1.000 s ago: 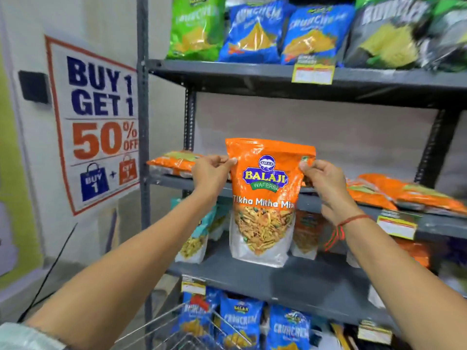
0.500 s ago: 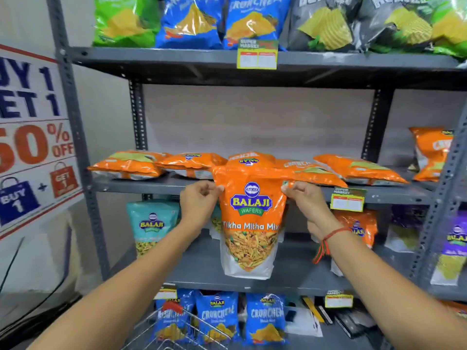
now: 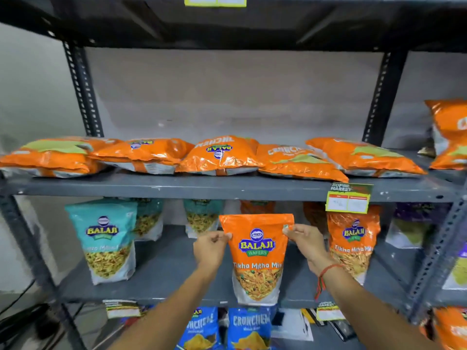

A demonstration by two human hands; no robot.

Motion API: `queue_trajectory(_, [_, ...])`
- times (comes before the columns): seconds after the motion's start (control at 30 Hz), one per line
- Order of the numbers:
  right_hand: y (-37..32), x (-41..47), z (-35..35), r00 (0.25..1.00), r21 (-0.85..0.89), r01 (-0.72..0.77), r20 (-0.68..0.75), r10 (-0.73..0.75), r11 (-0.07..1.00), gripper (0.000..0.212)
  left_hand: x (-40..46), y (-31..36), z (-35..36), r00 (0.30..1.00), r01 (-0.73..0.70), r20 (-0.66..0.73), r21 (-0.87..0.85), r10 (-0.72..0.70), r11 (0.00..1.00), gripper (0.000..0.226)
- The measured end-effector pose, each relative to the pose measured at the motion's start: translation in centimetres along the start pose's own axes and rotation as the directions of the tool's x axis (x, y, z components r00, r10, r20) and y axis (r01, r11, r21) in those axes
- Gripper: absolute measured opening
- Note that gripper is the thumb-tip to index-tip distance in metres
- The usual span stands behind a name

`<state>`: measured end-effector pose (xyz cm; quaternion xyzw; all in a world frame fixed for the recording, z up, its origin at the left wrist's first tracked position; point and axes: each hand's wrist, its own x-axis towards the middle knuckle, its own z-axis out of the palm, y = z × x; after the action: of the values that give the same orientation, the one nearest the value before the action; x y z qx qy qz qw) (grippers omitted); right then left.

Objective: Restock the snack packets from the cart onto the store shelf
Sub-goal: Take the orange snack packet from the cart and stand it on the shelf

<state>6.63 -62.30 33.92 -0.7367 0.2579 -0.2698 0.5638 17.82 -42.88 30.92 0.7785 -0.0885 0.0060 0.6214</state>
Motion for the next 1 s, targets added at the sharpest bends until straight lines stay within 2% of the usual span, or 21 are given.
queue_trajectory(0.17, [3.1, 5.5, -0.1, 0.997, 0.009, -0.070, -0.035, 0.070, 0.998, 0.015, 3.2, -0.8, 4.4, 1.000, 0.025, -0.013, -0.027, -0.025, 0.999, 0.021])
queue_trajectory(0.33, [4.6, 9.7, 0.2, 0.988, -0.006, -0.109, -0.111, 0.108, 0.994, 0.018, 6.3, -1.5, 7.4, 0.996, 0.087, -0.015, -0.047, -0.088, 0.995, 0.017])
queue_trajectory(0.5, [5.5, 10.9, 0.7, 0.990, 0.064, -0.109, -0.079, 0.114, 0.992, 0.004, 7.5, -2.1, 8.6, 0.993, 0.119, 0.018, -0.057, -0.118, 0.991, 0.015])
queue_trajectory(0.6, [6.1, 11.4, 1.0, 0.988, 0.092, -0.116, -0.088, 0.124, 0.989, 0.015, 7.9, -2.1, 8.7, 0.991, 0.132, 0.029, -0.075, -0.130, 0.988, 0.017])
queue_trajectory(0.7, [6.5, 11.3, 1.5, 0.987, 0.103, -0.121, -0.093, 0.131, 0.987, 0.006, 7.8, -2.1, 8.3, 0.983, 0.174, 0.077, -0.111, -0.166, 0.979, 0.020])
queue_trajectory(0.73, [6.6, 11.0, 1.8, 0.986, 0.121, -0.129, -0.094, 0.140, 0.984, 0.007, 7.6, -2.0, 8.0, 0.980, 0.183, 0.099, -0.126, -0.171, 0.975, 0.020])
queue_trajectory(0.77, [6.5, 10.5, 2.1, 0.982, 0.147, -0.138, -0.111, 0.155, 0.979, 0.018, 7.3, -1.9, 7.7, 0.980, 0.181, 0.115, -0.142, -0.165, 0.973, 0.020])
queue_trajectory(0.87, [6.0, 8.6, 3.6, 0.949, 0.184, -0.097, -0.278, 0.147, 0.978, 0.046, 6.3, -1.9, 5.7, 0.983, 0.168, 0.111, -0.182, -0.149, 0.969, 0.009])
queue_trajectory(0.9, [5.6, 7.8, 4.3, 0.942, 0.187, -0.067, -0.311, 0.123, 0.980, 0.049, 5.8, -2.0, 4.6, 0.985, 0.159, 0.100, -0.199, -0.141, 0.967, 0.007])
queue_trajectory(1.0, [3.7, 4.9, 7.7, 0.948, 0.231, 0.017, -0.312, 0.058, 0.973, 0.049, 4.6, -2.5, -0.1, 0.993, 0.116, 0.061, -0.211, -0.106, 0.971, 0.021])
